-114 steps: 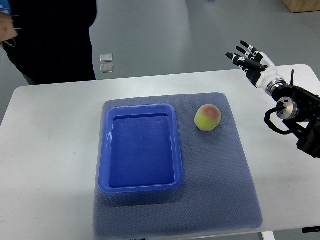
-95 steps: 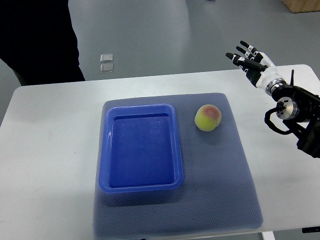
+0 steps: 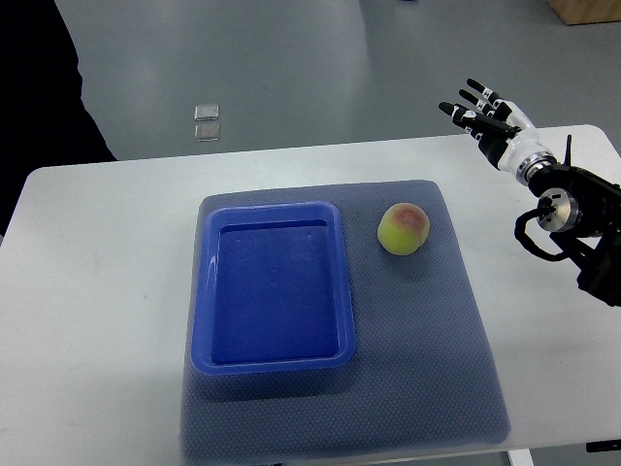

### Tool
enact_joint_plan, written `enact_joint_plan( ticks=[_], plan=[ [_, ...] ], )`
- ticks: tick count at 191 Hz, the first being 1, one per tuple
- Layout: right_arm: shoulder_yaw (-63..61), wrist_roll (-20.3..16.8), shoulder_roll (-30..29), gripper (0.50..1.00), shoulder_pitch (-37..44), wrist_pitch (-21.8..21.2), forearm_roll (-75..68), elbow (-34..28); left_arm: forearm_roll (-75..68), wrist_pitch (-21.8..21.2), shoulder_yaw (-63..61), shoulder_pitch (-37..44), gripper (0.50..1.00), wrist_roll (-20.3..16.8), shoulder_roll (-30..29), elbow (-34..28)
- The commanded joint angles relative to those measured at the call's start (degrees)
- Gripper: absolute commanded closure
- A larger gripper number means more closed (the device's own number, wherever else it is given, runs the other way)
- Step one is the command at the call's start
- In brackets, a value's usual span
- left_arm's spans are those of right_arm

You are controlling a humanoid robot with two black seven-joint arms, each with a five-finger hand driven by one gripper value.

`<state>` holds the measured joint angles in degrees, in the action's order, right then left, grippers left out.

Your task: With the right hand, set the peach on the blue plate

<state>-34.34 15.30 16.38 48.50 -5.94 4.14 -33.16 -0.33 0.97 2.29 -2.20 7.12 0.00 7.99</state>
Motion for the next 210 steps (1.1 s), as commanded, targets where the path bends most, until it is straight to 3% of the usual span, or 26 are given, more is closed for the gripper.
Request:
enact_joint_plan(
  ticks=[1, 39, 210],
  plan=[
    [0.1, 0.0, 0.1, 0.570, 0.0, -1.7, 0.2, 0.1, 0.0, 0.0, 0.0, 0.0, 0.500, 0.0, 0.0, 0.1],
    [0.1, 0.0, 1.6, 0.570, 0.0, -6.0, 0.3, 0.3, 0.0, 0.0, 0.0, 0.0, 0.500, 0.0, 0.0, -0.3],
    [-0.1, 0.1, 0.9, 0.570, -0.5, -6.3, 0.0, 1.7, 0.0, 0.0, 0.0, 0.0, 0.500, 0.0, 0.0, -0.2]
  ],
)
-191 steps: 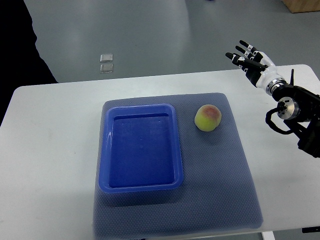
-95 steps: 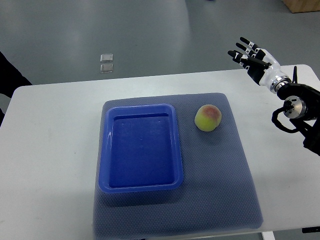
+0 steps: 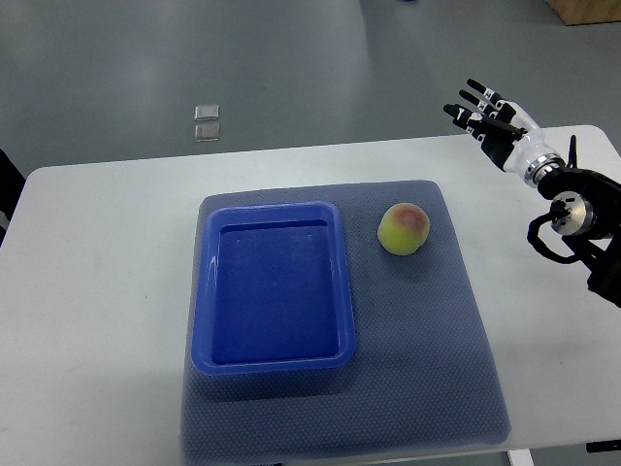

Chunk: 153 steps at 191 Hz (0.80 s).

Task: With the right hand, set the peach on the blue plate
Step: 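Move the right hand over the peach and lower it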

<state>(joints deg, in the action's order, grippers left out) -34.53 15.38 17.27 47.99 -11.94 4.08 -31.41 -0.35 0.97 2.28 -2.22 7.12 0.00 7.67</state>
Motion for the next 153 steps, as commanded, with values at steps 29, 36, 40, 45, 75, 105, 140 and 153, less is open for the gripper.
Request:
enact_joint_plan(
  ticks=[29, 36, 40, 45, 75, 105, 140, 153],
  plan=[
    [1.2, -0.1, 0.1, 0.570, 0.1, -1.9, 0.8, -0.3, 0.0, 0.0, 0.0, 0.0, 0.500, 0.0, 0.0, 0.1],
    [1.4, -0.1, 0.2, 0.572, 0.2, -2.4, 2.2, -0.3, 0.0, 0.0, 0.0, 0.0, 0.500, 0.0, 0.0, 0.1],
    [1.4, -0.1, 0.4, 0.574, 0.3, -2.5, 3.3, -0.4, 0.0, 0.0, 0.0, 0.0, 0.500, 0.0, 0.0, 0.1],
    [1.3, -0.1, 0.5, 0.574, 0.4, -2.6, 4.5, -0.4, 0.0, 0.0, 0.0, 0.0, 0.500, 0.0, 0.0, 0.1],
    [1.4, -0.1, 0.8, 0.576, 1.9, -5.2, 14.9, -1.6, -0.1, 0.0, 0.0, 0.0, 0.500, 0.0, 0.0, 0.1],
    [4.9, -0.1, 3.3, 0.576, 7.1, -10.4, 24.3, -1.9, 0.0, 0.0, 0.0, 0.0, 0.500, 0.0, 0.0, 0.3],
    [14.1, 0.0, 6.2, 0.576, 14.7, -16.6, 28.3, -3.6, 0.0, 0.0, -0.1, 0.0, 0.500, 0.0, 0.0, 0.5],
    [17.7, 0.2, 7.9, 0.576, 17.3, -18.1, 30.7, -6.2, -0.1, 0.0, 0.0, 0.0, 0.500, 0.0, 0.0, 0.5]
  ],
)
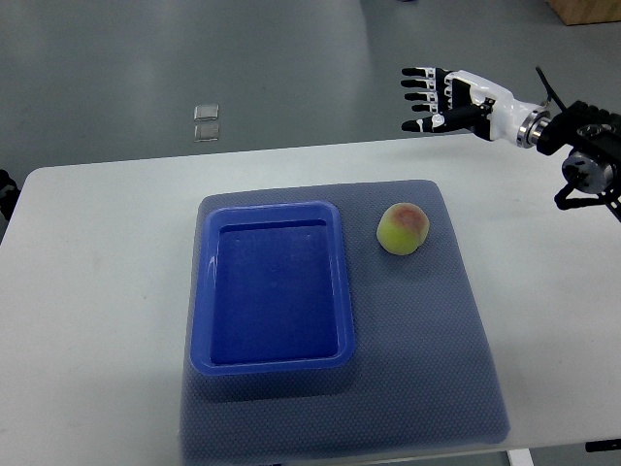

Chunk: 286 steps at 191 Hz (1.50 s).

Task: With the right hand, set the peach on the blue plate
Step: 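Move the right hand over the peach and lower it, then close the right hand fingers around the peach and lift it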

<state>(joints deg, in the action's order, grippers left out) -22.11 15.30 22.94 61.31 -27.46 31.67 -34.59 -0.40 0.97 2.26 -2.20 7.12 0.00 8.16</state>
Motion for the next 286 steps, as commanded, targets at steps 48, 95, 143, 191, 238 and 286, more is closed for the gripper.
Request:
enact_joint_plan(
  ticks=[48, 95, 143, 191, 238, 286],
  plan=[
    [13.2, 2.5, 5.0, 0.576, 9.2, -2.8, 21.2, -11.7, 0.0, 0.0, 0.0, -0.1, 0.500, 0.0, 0.0, 0.0],
    [13.9, 3.9, 4.7, 0.576, 9.2, -1.5, 41.7, -16.9, 0.0, 0.1, 0.0, -0.1, 0.500, 0.0, 0.0, 0.1],
    [19.1, 5.2, 4.0, 0.576, 9.2, 3.6, 47.3, -17.2, 0.0, 0.1, 0.0, 0.0, 0.500, 0.0, 0.0, 0.1],
    [21.0, 6.3, 3.7, 0.576, 8.0, 7.3, 51.8, -17.2, -0.1, 0.5, 0.0, -0.1, 0.500, 0.0, 0.0, 0.1],
    [21.7, 6.3, 3.2, 0.581, 6.5, 8.4, 54.1, -17.0, -0.1, 0.6, 0.0, -0.1, 0.500, 0.0, 0.0, 0.1],
    [25.0, 6.3, 1.0, 0.628, 5.8, 12.8, 54.7, -15.4, 0.0, 0.6, 0.1, -0.1, 0.500, 0.0, 0.0, 0.1]
  ],
)
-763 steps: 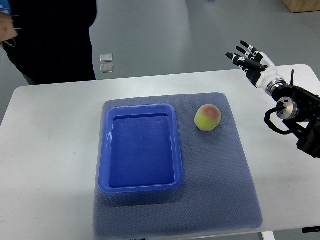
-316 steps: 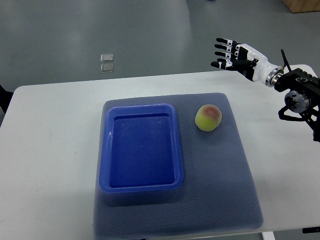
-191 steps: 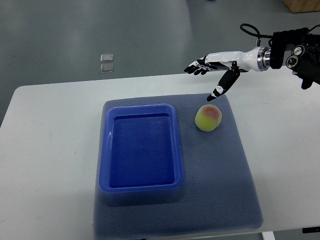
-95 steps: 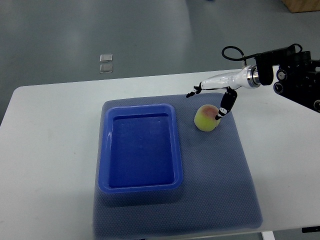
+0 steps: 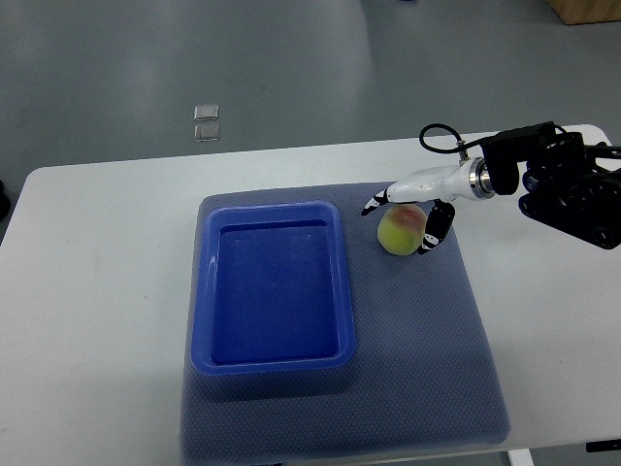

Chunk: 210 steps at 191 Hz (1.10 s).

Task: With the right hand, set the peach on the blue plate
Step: 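Close the right hand fingers around the peach and lift it, then carry the peach over the blue tray and lower it inside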

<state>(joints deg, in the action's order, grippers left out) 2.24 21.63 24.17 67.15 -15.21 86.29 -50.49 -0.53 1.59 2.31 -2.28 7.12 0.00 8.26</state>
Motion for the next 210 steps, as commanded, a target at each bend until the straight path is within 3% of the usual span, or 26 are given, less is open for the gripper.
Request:
enact_joint_plan(
  ticks=[1, 83, 100, 109, 136, 145, 146, 210],
  plan=[
    [0.7, 0.0, -0.3, 0.628, 0.0, 0.5, 0.1, 0.5, 0.1, 0.0, 0.1, 0.0, 0.500, 0.0, 0.0, 0.0],
    [1.5, -0.2, -1.6, 0.644, -0.3, 0.7, 0.1, 2.2, 0.1, 0.0, 0.1, 0.0, 0.500, 0.0, 0.0, 0.0],
    [1.9, -0.2, -1.7, 0.691, -0.2, 1.1, 0.1, 3.1, 0.1, 0.0, 0.1, 0.0, 0.500, 0.0, 0.0, -0.1],
    [1.9, -0.2, -1.7, 0.691, -0.2, 1.1, 0.1, 3.1, 0.1, 0.0, 0.1, 0.0, 0.500, 0.0, 0.0, -0.1],
    [2.0, -0.2, -2.4, 0.807, -0.2, 1.2, 0.1, 3.4, 0.1, 0.0, 0.1, 0.0, 0.500, 0.0, 0.0, -0.1],
    [2.0, -0.2, -2.4, 0.807, -0.2, 1.2, 0.1, 3.4, 0.1, 0.0, 0.1, 0.0, 0.500, 0.0, 0.0, -0.1],
    [1.9, -0.2, -2.4, 0.844, 0.0, 1.2, 0.1, 3.6, 0.1, 0.0, 0.1, 0.0, 0.500, 0.0, 0.0, -0.1],
    [0.9, 0.1, -3.2, 0.852, 5.9, 1.0, -0.9, 2.1, 0.1, 0.0, 0.1, 0.0, 0.500, 0.0, 0.0, -0.2]
  ],
)
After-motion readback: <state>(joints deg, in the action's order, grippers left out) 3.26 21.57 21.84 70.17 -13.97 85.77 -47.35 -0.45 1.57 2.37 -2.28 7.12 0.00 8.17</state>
